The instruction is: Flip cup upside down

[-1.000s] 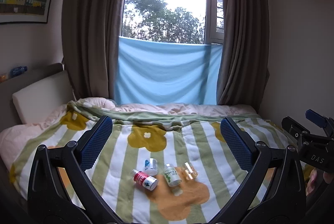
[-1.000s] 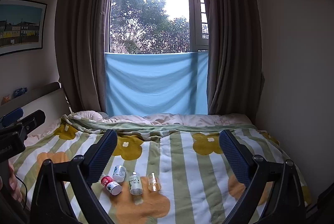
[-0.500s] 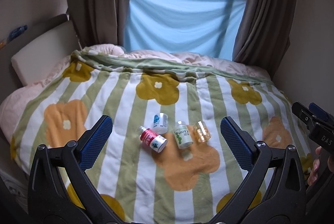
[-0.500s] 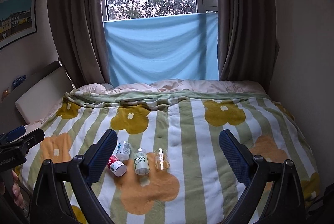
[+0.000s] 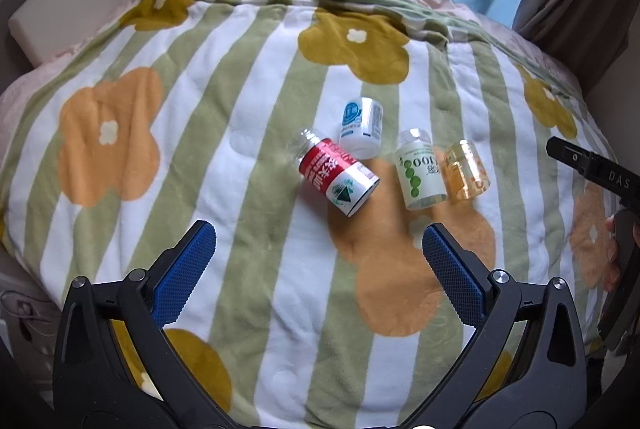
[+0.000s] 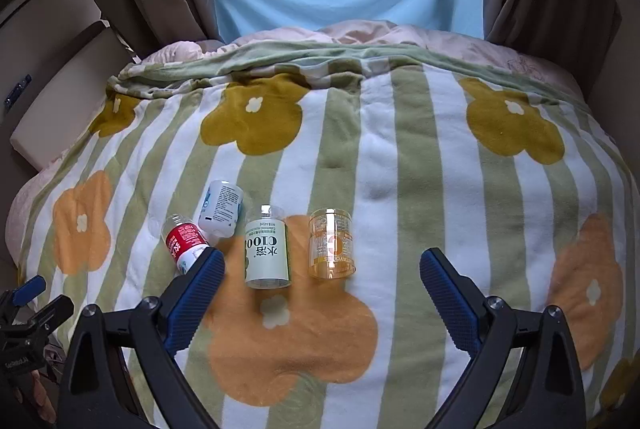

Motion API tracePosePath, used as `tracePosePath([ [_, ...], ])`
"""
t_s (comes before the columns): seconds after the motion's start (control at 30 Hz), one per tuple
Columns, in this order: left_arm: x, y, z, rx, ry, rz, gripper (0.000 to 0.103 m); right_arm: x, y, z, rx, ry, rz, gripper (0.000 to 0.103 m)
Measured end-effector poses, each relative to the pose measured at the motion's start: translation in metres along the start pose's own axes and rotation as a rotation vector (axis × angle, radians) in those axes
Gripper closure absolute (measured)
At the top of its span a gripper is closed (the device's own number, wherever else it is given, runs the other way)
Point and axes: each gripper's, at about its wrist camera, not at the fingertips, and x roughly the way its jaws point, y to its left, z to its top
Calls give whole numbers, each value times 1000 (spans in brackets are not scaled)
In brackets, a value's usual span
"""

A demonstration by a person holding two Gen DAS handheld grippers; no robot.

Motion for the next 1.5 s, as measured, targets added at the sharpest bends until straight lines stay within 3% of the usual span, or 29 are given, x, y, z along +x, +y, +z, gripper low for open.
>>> tracePosePath([
  [0.17,53,-10,-36,-1,108,3,0,87,-6,8,-34,146,25,5],
  [0.37,76,-12,-63,-35,155,3,0,171,-19,15,-6,276,24,6],
  [0.47,80,-10,-70,-49,170,1,0,195,-28,13,19,326,4,19],
  [0.63,78,-4,-75,-72,170,12,0,214,-36,8,36,390,45,40],
  [0.7,77,-2,-77,-80,170,22,0,215,-37,5,44,398,79,48],
  [0.9,67,4,-80,-82,158,36,0,197,-43,-1,61,364,94,48],
  [1.07,59,7,-80,-80,143,28,0,156,-50,-20,72,334,108,48],
  [1.27,52,7,-85,-58,133,0,0,101,-55,-67,70,341,145,48],
  [1.5,43,13,-92,-33,129,-24,0,72,-28,-129,104,375,166,48],
])
